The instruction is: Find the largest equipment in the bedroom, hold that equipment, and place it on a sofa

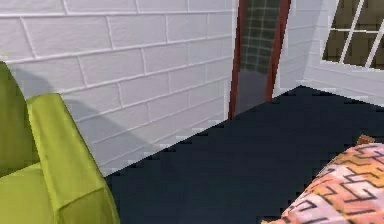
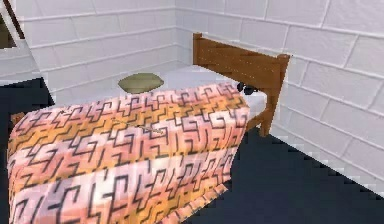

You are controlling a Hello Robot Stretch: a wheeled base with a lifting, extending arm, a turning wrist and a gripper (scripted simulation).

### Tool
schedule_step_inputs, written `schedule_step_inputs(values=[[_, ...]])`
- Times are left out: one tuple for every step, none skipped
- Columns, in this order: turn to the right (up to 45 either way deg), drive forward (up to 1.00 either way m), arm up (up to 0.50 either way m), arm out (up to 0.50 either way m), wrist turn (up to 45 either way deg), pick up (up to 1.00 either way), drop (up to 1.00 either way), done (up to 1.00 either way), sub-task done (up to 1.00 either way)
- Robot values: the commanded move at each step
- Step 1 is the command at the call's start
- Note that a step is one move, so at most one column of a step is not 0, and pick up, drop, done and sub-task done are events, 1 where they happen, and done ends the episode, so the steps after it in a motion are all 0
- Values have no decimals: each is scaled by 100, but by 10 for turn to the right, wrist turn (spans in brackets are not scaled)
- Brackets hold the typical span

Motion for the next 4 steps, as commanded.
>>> schedule_step_inputs(values=[[0, 75, 0, 0, 0, 0, 0, 0, 0], [180, 0, 0, 0, 0, 0, 0, 0, 0], [0, 30, 0, 0, 0, 0, 0, 0, 0], [270, 0, 0, 0, 0, 0, 0, 0, 0]])
